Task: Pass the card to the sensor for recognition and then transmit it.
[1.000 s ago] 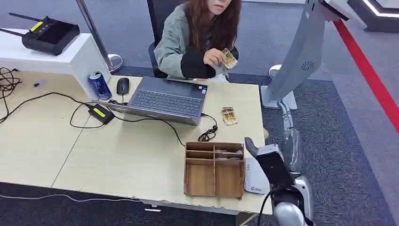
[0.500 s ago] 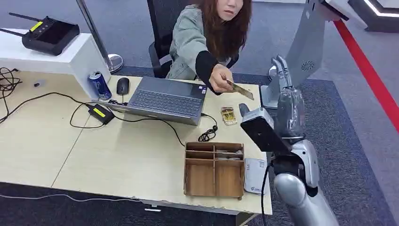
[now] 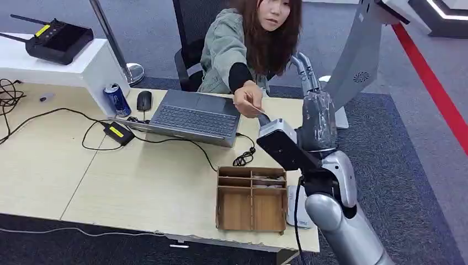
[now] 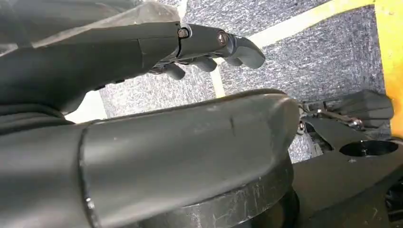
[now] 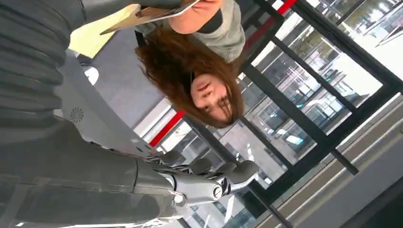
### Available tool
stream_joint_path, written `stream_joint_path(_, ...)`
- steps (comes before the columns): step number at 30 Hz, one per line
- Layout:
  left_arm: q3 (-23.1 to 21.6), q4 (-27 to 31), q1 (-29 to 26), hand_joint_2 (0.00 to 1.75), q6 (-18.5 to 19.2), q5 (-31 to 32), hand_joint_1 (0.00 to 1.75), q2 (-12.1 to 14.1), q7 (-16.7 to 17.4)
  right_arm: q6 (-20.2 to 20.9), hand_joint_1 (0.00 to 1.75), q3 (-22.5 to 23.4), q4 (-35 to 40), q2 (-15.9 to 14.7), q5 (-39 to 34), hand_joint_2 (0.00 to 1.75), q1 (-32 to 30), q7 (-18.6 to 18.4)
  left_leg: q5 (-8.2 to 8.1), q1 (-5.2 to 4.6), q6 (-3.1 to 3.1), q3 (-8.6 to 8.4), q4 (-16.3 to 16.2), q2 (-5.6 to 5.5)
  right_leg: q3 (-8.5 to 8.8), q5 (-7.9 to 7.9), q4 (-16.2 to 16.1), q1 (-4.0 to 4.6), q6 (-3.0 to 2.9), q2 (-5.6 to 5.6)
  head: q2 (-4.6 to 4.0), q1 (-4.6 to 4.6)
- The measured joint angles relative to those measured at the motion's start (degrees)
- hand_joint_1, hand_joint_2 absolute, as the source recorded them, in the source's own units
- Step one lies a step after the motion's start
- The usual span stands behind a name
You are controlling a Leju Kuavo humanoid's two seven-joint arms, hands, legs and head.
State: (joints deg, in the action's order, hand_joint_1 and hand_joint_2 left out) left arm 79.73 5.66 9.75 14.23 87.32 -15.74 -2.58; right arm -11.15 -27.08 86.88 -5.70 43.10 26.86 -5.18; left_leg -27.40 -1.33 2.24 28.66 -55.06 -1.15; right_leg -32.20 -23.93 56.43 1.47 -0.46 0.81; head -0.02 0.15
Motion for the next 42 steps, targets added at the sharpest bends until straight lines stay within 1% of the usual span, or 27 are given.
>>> stream_joint_path(8,-0.11,0.0,-0.01,0.0,0.0,0.0,0.0,0.0,0.0,0.28,0.0,-1.72,-1.88,0.57,-0.17,1.75,0.5,0.11,0.0,0.0,0.0,0.0,0.0,0.0,0.0,0.0,-0.01,0.0,0.0,0.0,0.0,0.0)
stream_joint_path(9,-0.11,0.0,-0.01,0.0,0.0,0.0,0.0,0.0,-0.02,0.28,0.59,-1.81,-2.08,0.66,-0.17,1.75,0.51,0.11,0.0,0.0,0.0,0.0,0.0,0.0,0.0,0.0,-0.01,0.0,0.0,0.0,0.0,0.02)
stream_joint_path(11,-0.11,0.0,-0.01,0.0,0.0,0.02,0.0,0.0,0.0,0.28,0.59,-2.1,-2.49,0.76,-0.17,1.75,0.58,0.11,0.0,0.0,0.0,0.0,0.0,0.0,0.0,0.0,0.0,0.0,0.0,0.0,0.0,0.02)
stream_joint_path(12,-0.11,0.0,-0.01,0.0,0.0,0.02,0.0,0.0,0.0,0.28,1.66,-2.25,-2.67,0.79,-0.15,1.75,0.6,0.11,0.0,0.0,0.0,0.0,0.0,0.0,0.0,0.0,-0.01,0.0,0.0,0.0,0.0,0.0)
stream_joint_path(13,-0.11,0.0,-0.02,0.0,0.0,0.02,0.0,0.0,0.0,0.28,1.75,-2.45,-2.86,0.79,-0.15,1.75,0.66,0.11,0.0,0.0,0.0,0.0,0.0,0.0,0.0,0.0,-0.01,0.0,0.0,0.0,0.0,0.02)
stream_joint_path(24,-0.11,0.0,-0.03,0.0,-0.52,0.02,0.0,0.0,0.0,1.38,1.75,-3.56,-4.59,0.81,-0.33,1.75,0.93,-0.11,0.0,0.0,0.0,-0.01,0.0,0.0,0.0,0.0,0.0,0.0,0.0,0.0,0.0,0.02)
stream_joint_path(33,-0.13,0.0,-0.06,0.0,-0.7,0.0,0.0,0.09,0.0,3.91,1.75,-4.54,-6.27,0.79,-0.54,1.75,1.45,-1.35,0.0,0.0,0.0,-0.01,0.0,0.01,0.0,0.0,-0.01,0.0,0.0,0.0,0.0,0.0)
stream_joint_path(42,-0.11,0.0,-0.06,0.0,-0.7,0.0,0.0,0.11,0.02,4.17,1.75,-5.05,-7.69,0.79,-0.72,1.75,1.72,-1.75,0.0,0.0,0.0,-0.01,0.0,0.01,-0.02,0.0,0.0,0.0,0.0,0.0,0.0,0.02)
